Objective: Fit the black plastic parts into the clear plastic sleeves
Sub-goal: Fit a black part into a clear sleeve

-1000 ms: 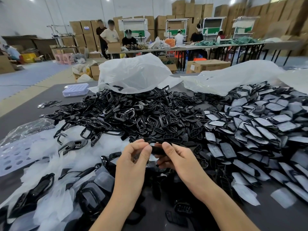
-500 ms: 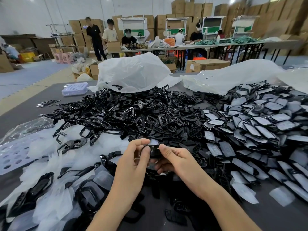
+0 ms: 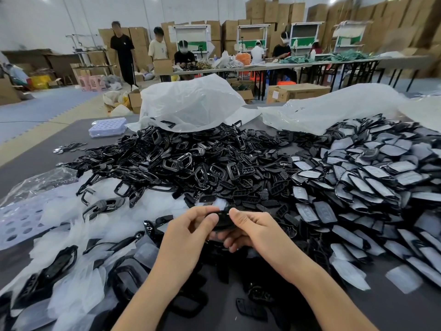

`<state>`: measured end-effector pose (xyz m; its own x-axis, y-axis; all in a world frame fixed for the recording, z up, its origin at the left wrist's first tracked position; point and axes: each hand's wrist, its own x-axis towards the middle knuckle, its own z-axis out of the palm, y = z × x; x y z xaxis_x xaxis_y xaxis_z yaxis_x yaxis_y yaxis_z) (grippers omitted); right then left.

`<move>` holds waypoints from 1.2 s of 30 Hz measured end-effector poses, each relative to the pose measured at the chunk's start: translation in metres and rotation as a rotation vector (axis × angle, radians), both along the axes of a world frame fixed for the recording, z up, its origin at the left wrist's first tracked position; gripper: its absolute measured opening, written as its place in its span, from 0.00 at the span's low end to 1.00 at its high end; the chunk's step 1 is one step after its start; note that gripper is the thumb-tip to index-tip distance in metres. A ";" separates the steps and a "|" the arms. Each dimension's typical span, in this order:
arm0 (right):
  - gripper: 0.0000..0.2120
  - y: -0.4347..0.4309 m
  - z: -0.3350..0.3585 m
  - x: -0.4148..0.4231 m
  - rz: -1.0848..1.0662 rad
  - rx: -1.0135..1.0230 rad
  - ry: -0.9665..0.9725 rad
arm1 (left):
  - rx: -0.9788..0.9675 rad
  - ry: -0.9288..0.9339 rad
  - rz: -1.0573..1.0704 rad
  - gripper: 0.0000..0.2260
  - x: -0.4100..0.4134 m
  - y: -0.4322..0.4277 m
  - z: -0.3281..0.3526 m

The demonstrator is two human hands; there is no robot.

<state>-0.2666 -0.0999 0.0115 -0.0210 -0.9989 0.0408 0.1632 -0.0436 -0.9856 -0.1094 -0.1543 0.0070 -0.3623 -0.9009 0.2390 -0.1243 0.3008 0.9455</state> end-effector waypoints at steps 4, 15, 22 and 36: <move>0.12 -0.001 -0.008 0.000 -0.090 -0.049 0.202 | -0.116 -0.107 0.093 0.09 -0.002 0.000 -0.005; 0.07 -0.006 -0.015 -0.010 -0.317 -0.143 0.301 | -0.327 -0.206 0.175 0.12 -0.004 0.007 -0.004; 0.02 -0.013 -0.021 -0.032 -0.545 -0.113 0.151 | -0.690 -0.648 -0.146 0.13 0.001 0.009 -0.012; 0.02 -0.018 -0.027 -0.035 -0.639 -0.077 0.071 | -0.491 -1.001 0.171 0.14 -0.017 -0.015 -0.005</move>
